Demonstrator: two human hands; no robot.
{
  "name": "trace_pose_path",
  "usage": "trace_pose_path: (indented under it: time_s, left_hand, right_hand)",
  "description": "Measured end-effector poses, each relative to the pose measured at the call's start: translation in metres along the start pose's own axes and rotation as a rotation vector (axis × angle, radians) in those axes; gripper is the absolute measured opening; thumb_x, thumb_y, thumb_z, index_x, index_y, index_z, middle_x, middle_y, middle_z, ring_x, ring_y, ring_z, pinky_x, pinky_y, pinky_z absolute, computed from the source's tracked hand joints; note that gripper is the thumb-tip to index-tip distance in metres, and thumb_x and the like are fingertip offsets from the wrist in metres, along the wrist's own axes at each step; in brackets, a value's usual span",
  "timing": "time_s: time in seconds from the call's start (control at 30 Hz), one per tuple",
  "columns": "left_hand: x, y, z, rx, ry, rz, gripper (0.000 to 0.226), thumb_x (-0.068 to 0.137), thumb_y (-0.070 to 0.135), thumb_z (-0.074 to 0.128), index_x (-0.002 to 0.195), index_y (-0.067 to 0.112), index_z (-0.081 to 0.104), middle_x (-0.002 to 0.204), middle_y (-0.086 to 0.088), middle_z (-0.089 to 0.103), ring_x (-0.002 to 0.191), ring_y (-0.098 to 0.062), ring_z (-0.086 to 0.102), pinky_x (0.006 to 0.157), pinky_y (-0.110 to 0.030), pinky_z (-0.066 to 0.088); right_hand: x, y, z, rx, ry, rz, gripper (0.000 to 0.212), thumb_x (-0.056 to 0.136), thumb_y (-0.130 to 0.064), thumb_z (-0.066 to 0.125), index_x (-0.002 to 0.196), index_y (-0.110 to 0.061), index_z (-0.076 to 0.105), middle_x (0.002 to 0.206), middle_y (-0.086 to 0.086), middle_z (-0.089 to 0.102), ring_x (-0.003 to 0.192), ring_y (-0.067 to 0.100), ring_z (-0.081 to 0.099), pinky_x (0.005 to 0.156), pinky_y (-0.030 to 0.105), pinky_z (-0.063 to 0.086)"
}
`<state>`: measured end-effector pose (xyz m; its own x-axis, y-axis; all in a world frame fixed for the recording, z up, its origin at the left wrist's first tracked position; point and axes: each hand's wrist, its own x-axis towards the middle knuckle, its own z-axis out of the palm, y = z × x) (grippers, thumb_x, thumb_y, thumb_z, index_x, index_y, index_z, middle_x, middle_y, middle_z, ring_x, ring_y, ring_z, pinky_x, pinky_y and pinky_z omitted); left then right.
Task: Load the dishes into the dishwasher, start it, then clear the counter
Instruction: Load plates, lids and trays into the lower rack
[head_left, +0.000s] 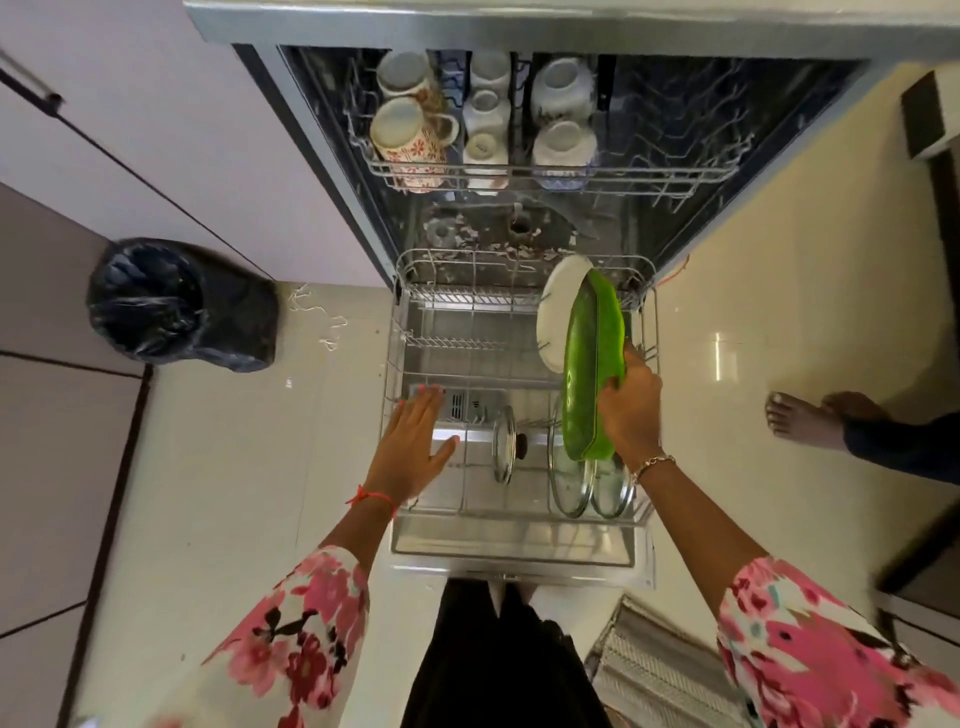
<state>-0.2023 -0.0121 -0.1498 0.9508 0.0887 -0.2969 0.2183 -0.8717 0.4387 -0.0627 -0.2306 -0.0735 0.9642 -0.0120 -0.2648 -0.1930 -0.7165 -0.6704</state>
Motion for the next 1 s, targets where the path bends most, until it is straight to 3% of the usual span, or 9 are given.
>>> trace_pose_path:
  time_s: [0.07,0.17,0.3,0.4,0.6,0.77,0.87,0.93,1.0]
  left_hand:
    - [0.033,-0.024,0.008,0.027,0.016,0.01,0.079,0.084,0.059,0.015,0.147,0.01,0.019,0.152,-0.003,0.003,0.142,-0.018,0.0,0.114,-0.031,-0.003]
    - [0.079,-0.059,0.018,0.049,0.059,-0.012,0.072,0.091,0.052,0.029,0.146,0.008,0.017,0.152,-0.003,0.003,0.141,-0.017,-0.001,0.114,-0.032,-0.002]
    - [0.131,-0.108,0.038,0.116,0.095,-0.014,0.064,0.094,0.033,0.047,0.145,0.003,0.023,0.154,-0.014,0.017,0.142,-0.022,0.006,0.114,-0.035,0.004]
    - [0.159,-0.137,0.057,0.147,0.076,-0.016,0.068,0.09,0.024,0.057,0.145,0.002,0.023,0.154,-0.016,0.014,0.142,-0.024,0.006,0.114,-0.036,0.005]
    - [0.187,-0.163,0.088,0.145,0.066,-0.066,0.077,0.088,0.014,0.059,0.144,-0.006,0.011,0.154,-0.02,0.003,0.142,-0.03,0.002,0.114,-0.038,0.01]
    - [0.198,-0.177,0.106,0.126,0.099,-0.117,0.074,0.084,-0.009,0.05,0.143,-0.012,0.006,0.152,-0.026,-0.001,0.142,-0.035,0.001,0.112,-0.035,0.009]
    - [0.197,-0.181,0.111,0.113,0.116,-0.102,0.075,0.076,-0.023,0.044,0.141,-0.014,0.007,0.151,-0.028,0.001,0.141,-0.04,0.004,0.107,-0.037,0.026]
    - [0.196,-0.183,0.112,0.104,0.114,-0.074,0.08,0.069,-0.03,0.042,0.14,-0.015,0.009,0.15,-0.03,0.003,0.139,-0.042,0.007,0.095,-0.04,0.044]
    - [0.194,-0.185,0.113,0.111,0.089,-0.055,0.084,0.066,-0.032,0.041,0.141,-0.014,0.008,0.151,-0.029,0.002,0.137,-0.041,0.006,0.082,-0.038,0.052]
  right_hand:
    - [0.028,0.005,0.027,-0.006,0.02,-0.015,0.04,0.083,0.012,0.041,0.12,0.001,0.055,0.08,0.011,0.059,0.064,0.021,0.054,0.051,0.018,0.044]
    - [0.067,0.014,0.067,-0.061,0.003,-0.032,0.036,0.087,0.005,0.044,0.121,0.004,0.053,0.081,0.02,0.063,0.073,0.035,0.063,0.062,0.04,0.055]
    - [0.109,0.024,0.111,-0.199,-0.034,-0.021,0.052,0.091,0.001,0.039,0.142,-0.008,0.034,0.091,0.022,0.063,0.084,0.036,0.063,0.074,0.046,0.053]
    - [0.136,0.037,0.143,-0.203,-0.044,-0.008,0.061,0.089,0.002,0.037,0.147,-0.014,0.025,0.099,0.025,0.063,0.088,0.041,0.061,0.078,0.051,0.052]
    - [0.16,0.058,0.177,-0.285,-0.059,-0.016,0.06,0.088,0.003,0.038,0.145,-0.011,0.027,0.102,0.024,0.062,0.099,0.039,0.055,0.081,0.043,0.044]
    - [0.167,0.068,0.195,-0.316,-0.076,0.02,0.058,0.091,-0.002,0.039,0.146,-0.012,0.024,0.107,0.022,0.059,0.104,0.037,0.053,0.085,0.042,0.042]
    - [0.171,0.075,0.205,-0.344,-0.066,0.039,0.058,0.091,-0.002,0.039,0.146,-0.01,0.024,0.105,0.022,0.061,0.102,0.037,0.055,0.083,0.042,0.042]
    - [0.172,0.081,0.215,-0.35,-0.062,0.018,0.06,0.09,-0.003,0.039,0.147,-0.013,0.023,0.102,0.022,0.063,0.098,0.037,0.056,0.08,0.043,0.044]
    - [0.174,0.086,0.223,-0.366,-0.063,0.008,0.061,0.091,-0.003,0.039,0.148,-0.015,0.021,0.101,0.021,0.064,0.096,0.036,0.057,0.079,0.043,0.044]
